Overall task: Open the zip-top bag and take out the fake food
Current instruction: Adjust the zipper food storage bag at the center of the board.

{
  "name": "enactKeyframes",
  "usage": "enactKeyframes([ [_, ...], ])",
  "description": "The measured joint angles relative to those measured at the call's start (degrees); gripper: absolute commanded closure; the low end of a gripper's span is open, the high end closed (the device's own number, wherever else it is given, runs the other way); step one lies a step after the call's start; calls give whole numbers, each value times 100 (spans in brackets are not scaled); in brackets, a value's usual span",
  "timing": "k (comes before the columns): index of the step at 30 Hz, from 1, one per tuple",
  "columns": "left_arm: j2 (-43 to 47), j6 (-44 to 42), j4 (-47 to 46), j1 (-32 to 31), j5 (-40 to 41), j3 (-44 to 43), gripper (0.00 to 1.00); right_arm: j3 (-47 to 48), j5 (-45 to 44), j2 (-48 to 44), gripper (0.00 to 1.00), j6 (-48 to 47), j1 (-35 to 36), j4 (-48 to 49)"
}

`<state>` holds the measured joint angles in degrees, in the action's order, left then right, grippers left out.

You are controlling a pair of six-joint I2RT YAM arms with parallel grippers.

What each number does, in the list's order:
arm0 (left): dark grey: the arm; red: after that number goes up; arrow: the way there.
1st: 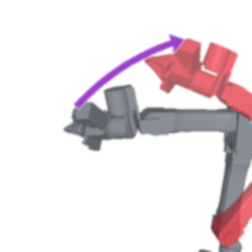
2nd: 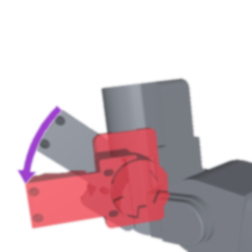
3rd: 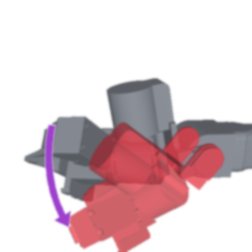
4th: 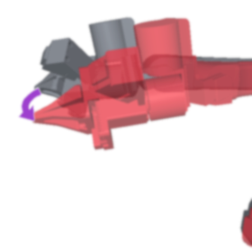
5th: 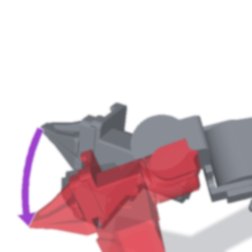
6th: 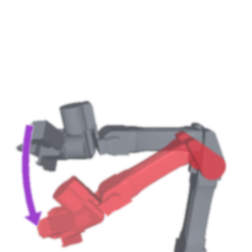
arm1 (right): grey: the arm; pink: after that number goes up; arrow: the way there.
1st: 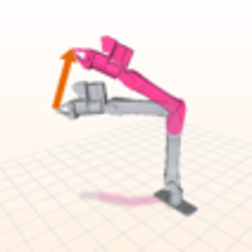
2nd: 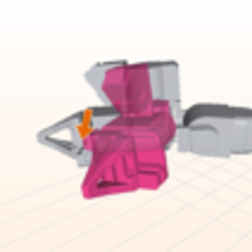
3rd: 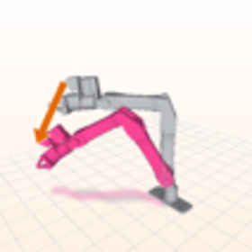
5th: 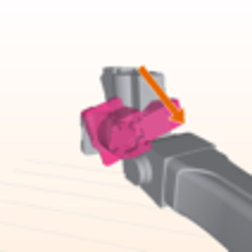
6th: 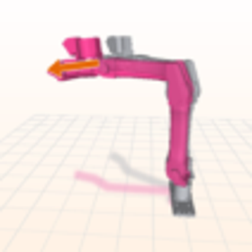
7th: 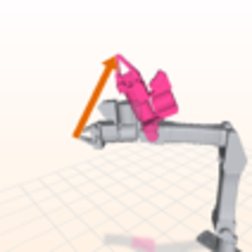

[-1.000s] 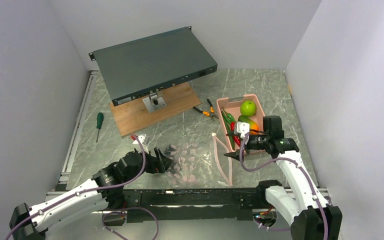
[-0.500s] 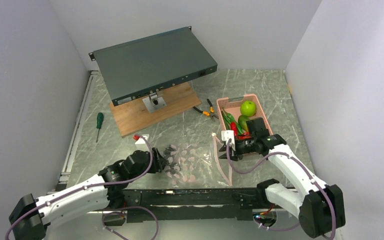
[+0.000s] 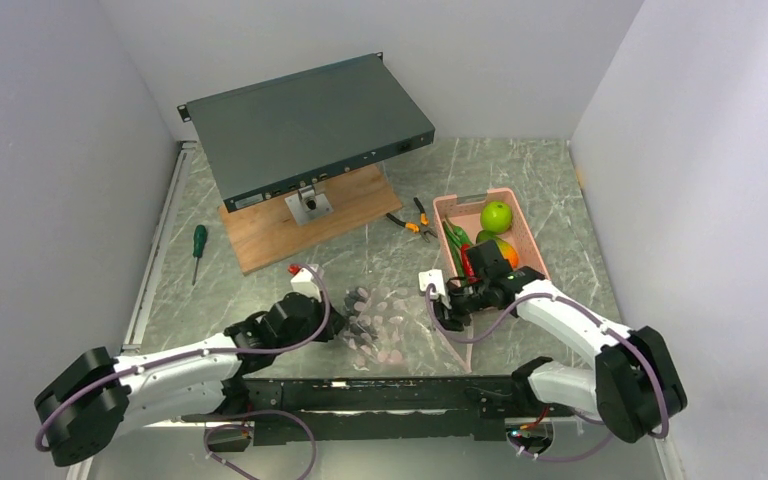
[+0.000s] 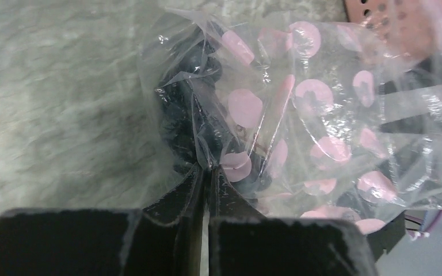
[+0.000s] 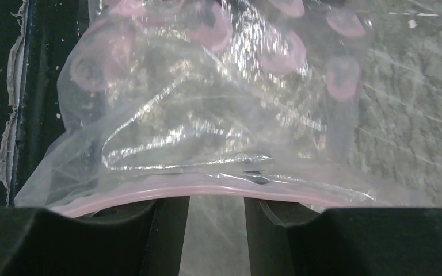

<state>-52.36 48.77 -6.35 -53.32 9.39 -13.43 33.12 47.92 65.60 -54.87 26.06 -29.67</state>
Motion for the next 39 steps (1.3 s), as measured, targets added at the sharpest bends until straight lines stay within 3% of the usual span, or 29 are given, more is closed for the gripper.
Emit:
enactKeyframes([
  [4,-452,7,-717,7,-313,2,100,2,-238,317,56,111,291,166],
  [11,-1764,0,-1626,33,-835,-538,100,70,-614,654,38,260,619,236],
  [15,-2129,-4,-2004,42,-1049,-774,99,153,-680,640,36,319,651,249],
  [16,-2109,-4,-2026,48,-1069,-774,93,155,-684,627,36,334,651,264],
  [19,-1851,-33,-1880,81,-1062,-767,60,155,-704,566,36,422,649,317],
  [23,-1040,-146,-1231,136,-935,-752,37,157,-756,466,37,625,649,494],
  [31,437,-212,411,111,-603,-774,34,192,-763,404,38,876,649,675],
  [35,269,-216,636,-168,-605,-957,33,214,-758,415,38,970,649,686],
  [39,-612,-286,669,-614,-581,-1639,28,260,-756,439,38,1058,649,706],
])
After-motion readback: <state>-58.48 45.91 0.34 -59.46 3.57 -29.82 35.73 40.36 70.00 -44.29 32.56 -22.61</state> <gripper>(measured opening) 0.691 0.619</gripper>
